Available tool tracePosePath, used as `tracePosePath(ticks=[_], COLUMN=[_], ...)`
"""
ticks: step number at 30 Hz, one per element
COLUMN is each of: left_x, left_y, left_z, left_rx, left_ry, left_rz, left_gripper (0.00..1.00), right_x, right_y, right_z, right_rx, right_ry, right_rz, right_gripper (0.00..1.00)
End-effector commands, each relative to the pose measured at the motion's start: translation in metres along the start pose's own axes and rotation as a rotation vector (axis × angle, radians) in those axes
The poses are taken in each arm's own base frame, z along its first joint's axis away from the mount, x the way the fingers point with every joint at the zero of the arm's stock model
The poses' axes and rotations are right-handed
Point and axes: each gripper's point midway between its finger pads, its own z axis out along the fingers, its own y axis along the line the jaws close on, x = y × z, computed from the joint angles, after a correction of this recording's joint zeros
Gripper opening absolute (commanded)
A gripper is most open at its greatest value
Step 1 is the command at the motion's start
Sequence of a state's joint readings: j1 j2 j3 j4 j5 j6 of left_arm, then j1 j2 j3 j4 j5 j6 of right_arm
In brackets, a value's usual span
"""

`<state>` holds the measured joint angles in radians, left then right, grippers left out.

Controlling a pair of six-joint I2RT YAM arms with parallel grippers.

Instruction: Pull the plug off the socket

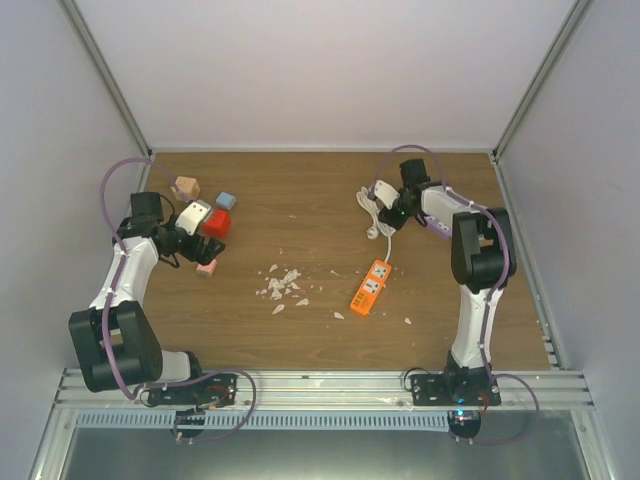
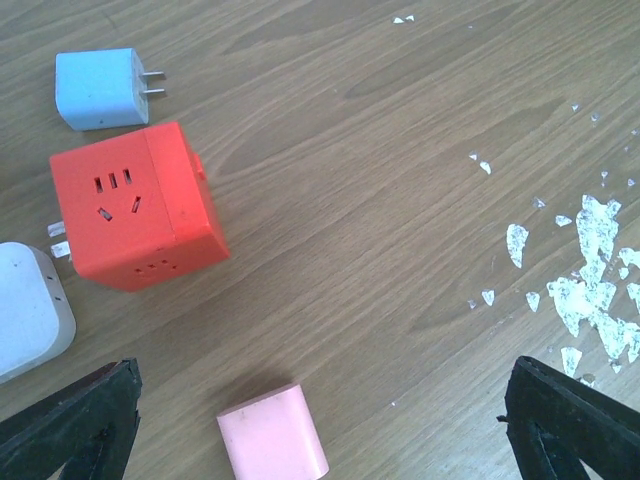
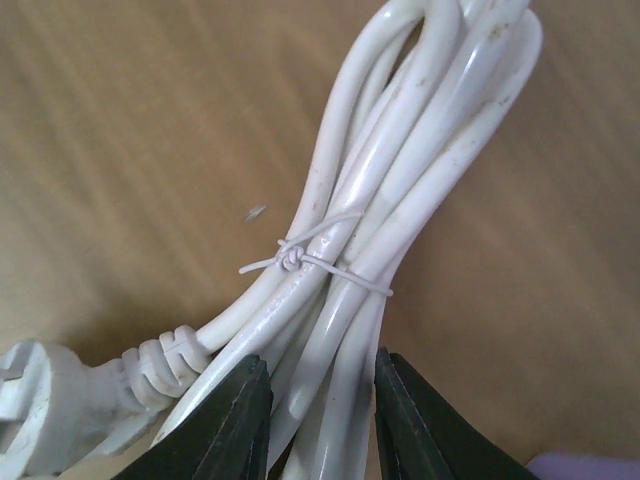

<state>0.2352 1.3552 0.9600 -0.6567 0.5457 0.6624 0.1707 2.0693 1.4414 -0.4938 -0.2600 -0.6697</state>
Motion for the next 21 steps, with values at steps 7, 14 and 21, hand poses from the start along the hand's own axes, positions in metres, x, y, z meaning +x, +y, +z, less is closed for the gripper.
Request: tracePosePath(ticks=[7, 14, 21], left_x=[-0.009, -0.015, -0.02], left_y=[0.0, -0.001, 0.001], left_z=[0.002, -0.001, -0.005], left_rx=[0.011, 0.011, 0.0], left_ry=[-0.029, -0.047, -0.053], left_rz=[0.011, 0.014, 0.033], left_gripper=[0.99, 0.99, 0.99], right_x=[-0.06, -0.095, -0.091], right_y=[-0.033, 0.019, 0.117], right_z=[0.003, -0.055, -0.092], right_rx=[0.086, 0.006, -0.163], right_ry=[-0.064, -0.167, -0.196], right_rz=[-0.101, -0.138, -0.244], right_gripper=[0.39, 0.67, 0.77])
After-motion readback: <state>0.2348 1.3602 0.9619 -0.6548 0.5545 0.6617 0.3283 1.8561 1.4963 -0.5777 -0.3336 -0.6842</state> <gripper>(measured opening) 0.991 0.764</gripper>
